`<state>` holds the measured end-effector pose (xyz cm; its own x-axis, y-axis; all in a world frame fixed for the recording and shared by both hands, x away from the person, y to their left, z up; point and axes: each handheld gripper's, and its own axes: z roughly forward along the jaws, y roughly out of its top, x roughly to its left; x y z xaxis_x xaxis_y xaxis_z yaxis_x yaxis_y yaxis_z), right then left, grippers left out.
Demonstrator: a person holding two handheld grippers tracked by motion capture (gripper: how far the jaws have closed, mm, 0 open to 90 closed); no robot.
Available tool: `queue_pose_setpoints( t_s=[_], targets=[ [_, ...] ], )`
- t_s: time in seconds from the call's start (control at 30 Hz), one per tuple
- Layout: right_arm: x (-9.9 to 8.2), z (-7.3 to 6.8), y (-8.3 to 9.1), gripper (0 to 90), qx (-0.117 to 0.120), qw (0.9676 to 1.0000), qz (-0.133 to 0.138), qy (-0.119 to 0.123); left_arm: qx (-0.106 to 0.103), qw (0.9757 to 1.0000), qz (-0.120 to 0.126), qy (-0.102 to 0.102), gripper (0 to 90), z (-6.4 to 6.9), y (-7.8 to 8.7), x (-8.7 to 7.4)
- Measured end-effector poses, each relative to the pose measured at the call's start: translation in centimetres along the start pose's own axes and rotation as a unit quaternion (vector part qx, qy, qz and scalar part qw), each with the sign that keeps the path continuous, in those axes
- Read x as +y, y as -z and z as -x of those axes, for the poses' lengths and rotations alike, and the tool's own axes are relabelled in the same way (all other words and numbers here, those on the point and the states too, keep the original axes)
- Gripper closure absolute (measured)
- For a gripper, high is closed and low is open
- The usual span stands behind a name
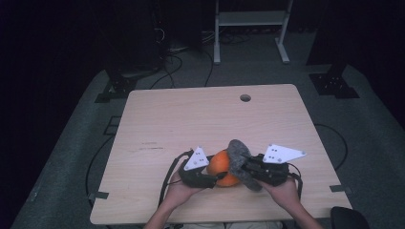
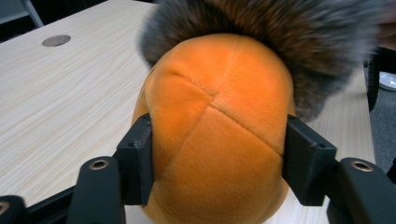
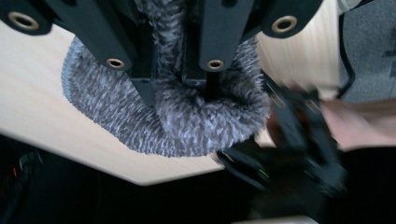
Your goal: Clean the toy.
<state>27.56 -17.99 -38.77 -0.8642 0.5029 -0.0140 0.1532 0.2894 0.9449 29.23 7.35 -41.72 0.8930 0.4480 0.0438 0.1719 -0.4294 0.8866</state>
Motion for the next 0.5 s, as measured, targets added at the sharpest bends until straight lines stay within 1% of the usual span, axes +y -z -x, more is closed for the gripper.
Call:
queue_pose_setpoints(
  t_s=[0.03,0.07,0.13,0.2,0.27,0.3,0.33,0.4,0.43,0.5],
  targets=[
    [0.4,-0.5,-0.3,79.9,-0.004,0.9999,-0.002,0.017,0.001,1.0000,0.007,0.000,39.2,0.1,0.3,0.1],
    [0.5,-0.7,-0.4,80.0,-0.010,0.9996,-0.005,0.026,-0.001,0.9999,0.013,0.007,40.1,0.0,0.7,0.2],
    [0.1,-0.1,-0.3,80.2,-0.015,0.9998,-0.005,0.014,0.000,0.9999,0.015,0.008,40.2,-0.1,1.4,0.2],
    [-0.9,0.9,-0.2,80.3,-0.032,0.9992,-0.023,-0.003,0.002,0.9998,0.016,0.012,40.2,-0.3,1.8,0.1],
    [-2.0,1.7,-0.1,80.3,-0.037,0.9984,-0.033,-0.028,0.002,0.9999,0.008,0.014,40.2,-0.4,1.6,-0.1],
    [-2.2,1.6,-0.1,80.3,-0.036,0.9982,-0.034,-0.033,0.004,0.9999,0.007,0.013,40.2,-0.2,1.3,-0.1],
    [-2.1,1.3,-0.1,80.3,-0.032,0.9986,-0.030,-0.029,0.007,0.9999,0.006,0.011,40.1,-0.1,1.1,0.1],
    [-1.2,0.5,0.0,80.2,-0.025,0.9995,-0.015,-0.010,0.011,0.9998,0.002,0.014,38.8,0.2,0.8,0.4],
    [-0.8,0.3,0.1,80.2,-0.023,0.9997,-0.010,-0.005,0.009,0.9998,0.001,0.015,37.2,0.3,0.6,0.5],
    [-0.3,0.1,0.0,80.2,-0.023,0.9997,-0.010,0.004,0.002,0.9999,0.000,0.017,30.2,0.4,0.3,0.5]
  ],
)
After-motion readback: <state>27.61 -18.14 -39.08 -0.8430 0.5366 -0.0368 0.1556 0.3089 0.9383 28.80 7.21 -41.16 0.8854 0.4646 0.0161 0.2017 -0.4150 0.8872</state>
